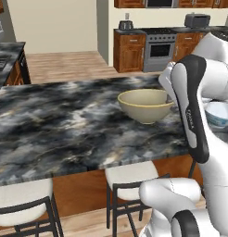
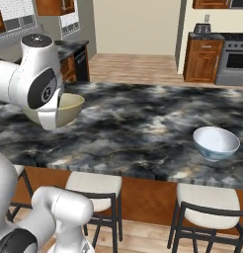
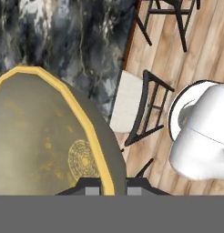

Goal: Pick up the bowls from the cabinet and place each bowl in front of a stool on the dining counter.

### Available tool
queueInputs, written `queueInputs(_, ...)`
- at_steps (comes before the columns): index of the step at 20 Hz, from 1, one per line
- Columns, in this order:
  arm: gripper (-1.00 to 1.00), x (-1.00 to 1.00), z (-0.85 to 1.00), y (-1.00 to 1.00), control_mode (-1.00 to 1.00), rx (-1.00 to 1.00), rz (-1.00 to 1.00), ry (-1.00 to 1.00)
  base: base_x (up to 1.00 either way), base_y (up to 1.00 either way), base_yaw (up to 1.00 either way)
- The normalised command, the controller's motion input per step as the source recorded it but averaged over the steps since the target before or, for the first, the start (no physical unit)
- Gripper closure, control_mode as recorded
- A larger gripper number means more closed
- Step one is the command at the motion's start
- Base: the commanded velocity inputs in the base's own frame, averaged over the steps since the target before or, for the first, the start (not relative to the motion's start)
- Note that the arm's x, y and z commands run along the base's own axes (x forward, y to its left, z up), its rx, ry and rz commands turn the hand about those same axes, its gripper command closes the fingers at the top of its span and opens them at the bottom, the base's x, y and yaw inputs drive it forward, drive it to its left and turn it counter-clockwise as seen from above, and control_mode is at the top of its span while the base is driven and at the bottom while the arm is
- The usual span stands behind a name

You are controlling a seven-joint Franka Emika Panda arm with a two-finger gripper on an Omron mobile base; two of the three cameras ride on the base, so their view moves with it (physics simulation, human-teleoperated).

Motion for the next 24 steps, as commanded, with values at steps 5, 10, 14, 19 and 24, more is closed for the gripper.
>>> queueInputs(5, 1.00, 0.98, -0.73, -0.25, -1.00, 0.05, 0.00, 0.00, 0.00, 0.00, 0.00)
queueInputs(10, 1.00, 0.82, -0.90, -0.08, -1.00, 0.00, 0.00, -0.01, 0.00, 0.00, 0.00)
queueInputs(14, 1.00, 0.72, -0.92, 0.00, -1.00, 0.00, 0.00, -0.01, 0.00, 0.00, 0.00)
queueInputs(19, 1.00, 0.68, -0.85, 0.00, -1.00, 0.00, 0.00, -0.01, 0.00, 0.00, 0.00)
queueInputs(24, 1.00, 0.59, -0.62, 0.00, -1.00, 0.00, 0.00, 0.00, 0.00, 0.00, 0.00)
